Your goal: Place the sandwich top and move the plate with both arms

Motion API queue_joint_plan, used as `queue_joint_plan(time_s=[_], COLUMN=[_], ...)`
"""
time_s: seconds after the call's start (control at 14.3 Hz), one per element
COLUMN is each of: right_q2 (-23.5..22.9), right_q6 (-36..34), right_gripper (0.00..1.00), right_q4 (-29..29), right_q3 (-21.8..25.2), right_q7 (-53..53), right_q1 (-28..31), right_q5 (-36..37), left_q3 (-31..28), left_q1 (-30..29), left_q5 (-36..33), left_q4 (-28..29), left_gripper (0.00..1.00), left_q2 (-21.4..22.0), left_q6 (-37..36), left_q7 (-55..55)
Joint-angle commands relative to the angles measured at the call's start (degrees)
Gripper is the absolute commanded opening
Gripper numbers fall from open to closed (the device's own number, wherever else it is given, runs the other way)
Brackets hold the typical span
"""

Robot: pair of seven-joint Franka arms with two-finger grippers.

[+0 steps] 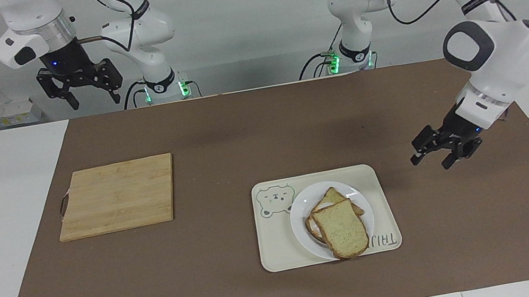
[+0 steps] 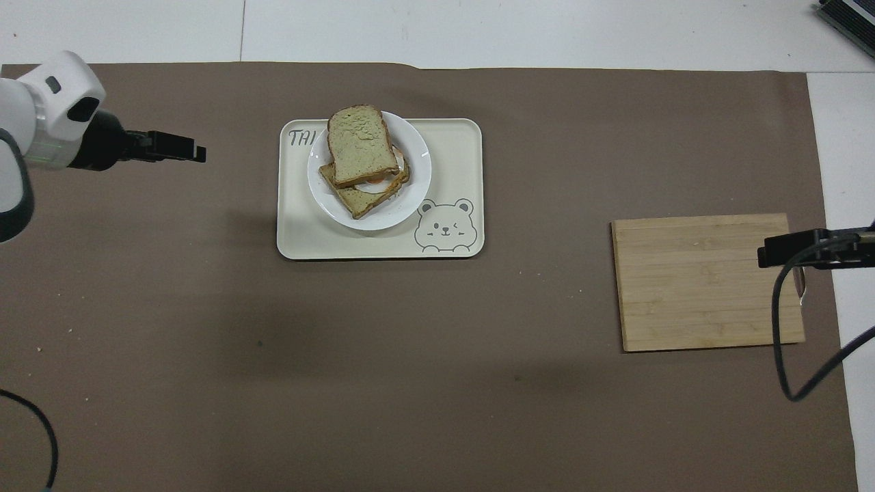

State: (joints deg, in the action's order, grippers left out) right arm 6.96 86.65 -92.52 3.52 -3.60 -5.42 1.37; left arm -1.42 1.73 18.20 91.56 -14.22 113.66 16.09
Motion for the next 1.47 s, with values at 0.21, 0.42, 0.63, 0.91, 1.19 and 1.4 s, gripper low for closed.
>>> queue_joint_plan(time_s=[0.21, 0.42, 0.63, 0.91, 1.19, 1.4], right_q2=[0.8, 0.8, 1.0, 1.2, -3.8, -3.5], right_q6=[0.7, 1.0, 0.4, 0.3, -5.3, -4.8], right_gripper=[1.00, 1.00, 1.00, 1.00, 1.00, 1.00], right_q4=[-0.9, -0.9, -1.2, -1.5, 5.1, 4.8], right_q3=[-0.5, -0.1, 0.1, 0.1, 0.0, -0.3], right_q7=[0.3, 0.3, 0.2, 0.3, 0.9, 1.3], right_q1=[0.1, 0.9, 0.8, 0.8, 1.2, 0.2], right_q5=[1.5, -2.9, -2.2, -0.7, -0.1, -0.2], left_q3=[-0.9, -0.3, -0.1, -0.2, -0.1, -0.1], left_q1=[0.3, 1.2, 1.2, 1.2, 1.3, 1.2], left_q5=[-13.3, -15.4, -15.6, -15.8, -17.0, -17.6], left_q4=[-8.4, -8.1, -7.9, -7.8, -7.9, -8.6], left_gripper=[1.00, 1.00, 1.00, 1.00, 1.00, 1.00], left_q2=[7.5, 13.9, 15.5, 15.5, 15.8, 14.9], left_q6=[-20.5, -26.9, -29.0, -30.0, -31.5, -31.9], left_q7=[-3.1, -7.8, -8.2, -8.4, -9.4, -11.4])
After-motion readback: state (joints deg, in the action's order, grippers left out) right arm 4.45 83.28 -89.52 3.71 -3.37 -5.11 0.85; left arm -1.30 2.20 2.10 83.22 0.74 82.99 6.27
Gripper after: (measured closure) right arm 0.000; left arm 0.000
